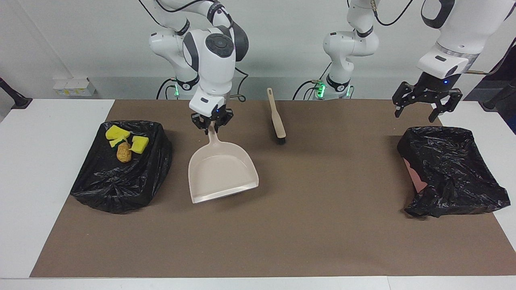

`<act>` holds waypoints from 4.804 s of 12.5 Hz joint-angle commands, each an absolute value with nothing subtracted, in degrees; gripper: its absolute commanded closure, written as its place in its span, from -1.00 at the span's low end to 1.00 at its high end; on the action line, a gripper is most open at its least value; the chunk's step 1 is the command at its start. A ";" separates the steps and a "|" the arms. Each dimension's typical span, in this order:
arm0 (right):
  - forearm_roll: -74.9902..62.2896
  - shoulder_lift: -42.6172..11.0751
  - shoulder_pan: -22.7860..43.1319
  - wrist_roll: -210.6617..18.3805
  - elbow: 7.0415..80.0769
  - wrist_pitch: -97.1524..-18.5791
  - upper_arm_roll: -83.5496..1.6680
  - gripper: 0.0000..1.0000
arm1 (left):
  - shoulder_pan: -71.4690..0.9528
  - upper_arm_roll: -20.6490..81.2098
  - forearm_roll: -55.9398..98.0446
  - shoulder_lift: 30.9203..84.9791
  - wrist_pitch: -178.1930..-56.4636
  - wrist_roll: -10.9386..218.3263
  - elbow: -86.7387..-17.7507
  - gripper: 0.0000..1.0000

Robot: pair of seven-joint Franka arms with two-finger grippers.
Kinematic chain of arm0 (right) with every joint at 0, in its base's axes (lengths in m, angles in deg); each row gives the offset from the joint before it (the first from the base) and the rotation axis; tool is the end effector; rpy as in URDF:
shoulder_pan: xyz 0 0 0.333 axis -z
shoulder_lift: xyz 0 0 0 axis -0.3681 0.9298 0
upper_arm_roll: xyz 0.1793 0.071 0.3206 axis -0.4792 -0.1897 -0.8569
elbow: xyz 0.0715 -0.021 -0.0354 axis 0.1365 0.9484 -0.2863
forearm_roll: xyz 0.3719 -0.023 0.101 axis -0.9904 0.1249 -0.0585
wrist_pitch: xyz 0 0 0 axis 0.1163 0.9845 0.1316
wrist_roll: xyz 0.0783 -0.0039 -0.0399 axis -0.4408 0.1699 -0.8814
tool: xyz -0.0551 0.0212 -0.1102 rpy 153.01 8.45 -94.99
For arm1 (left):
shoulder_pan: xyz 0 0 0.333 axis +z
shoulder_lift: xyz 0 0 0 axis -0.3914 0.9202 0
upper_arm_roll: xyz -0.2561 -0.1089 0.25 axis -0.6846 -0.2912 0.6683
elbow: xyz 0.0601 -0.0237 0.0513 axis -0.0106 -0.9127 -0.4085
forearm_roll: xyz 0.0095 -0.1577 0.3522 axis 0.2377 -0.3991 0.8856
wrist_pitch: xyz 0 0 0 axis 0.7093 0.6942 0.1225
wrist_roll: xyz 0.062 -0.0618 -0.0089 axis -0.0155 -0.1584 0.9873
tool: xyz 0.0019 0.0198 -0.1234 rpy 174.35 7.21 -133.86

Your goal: Sweep and dump trash in bin

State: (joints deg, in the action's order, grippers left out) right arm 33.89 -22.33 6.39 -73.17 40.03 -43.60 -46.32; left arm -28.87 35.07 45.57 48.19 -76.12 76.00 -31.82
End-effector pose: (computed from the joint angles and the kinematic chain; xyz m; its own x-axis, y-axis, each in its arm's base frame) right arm 0.5395 0.2564 0.5176 0.9631 0.2619 -0.0613 0.2682 -0.9521 0.1471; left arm 0.5621 -0.0414 0.6855 0.9499 -0.2787 0.1418 -0.2790 -0.9601 -0.0183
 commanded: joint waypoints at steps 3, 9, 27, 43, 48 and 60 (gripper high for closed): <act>30.92 -7.32 1.48 -60.46 24.29 -47.92 -46.22 1.00 | -27.79 34.36 44.96 47.89 -74.75 75.86 -31.11 -1.00; 31.18 9.31 -5.99 -50.88 8.09 -52.76 -46.04 1.00 | -27.79 34.36 45.13 47.54 -74.57 75.77 -31.46 -1.00; 22.32 -23.79 -9.68 -49.56 48.39 -55.38 -46.22 -1.00 | -28.75 33.93 45.14 47.36 -74.04 75.86 -31.55 -1.00; 14.57 -33.13 -23.31 -47.62 76.83 -75.71 -46.22 -0.78 | -52.47 33.57 44.61 67.74 -106.71 104.41 -34.63 -1.00; 14.57 -32.78 -23.31 -48.50 76.04 -75.36 -46.22 1.00 | -54.33 33.57 44.52 71.26 -113.42 105.39 -38.75 -1.00; 20.18 -48.16 2.58 -64.31 72.96 -46.71 -45.69 1.00 | -56.09 34.19 47.85 70.57 -114.30 110.14 -45.00 0.92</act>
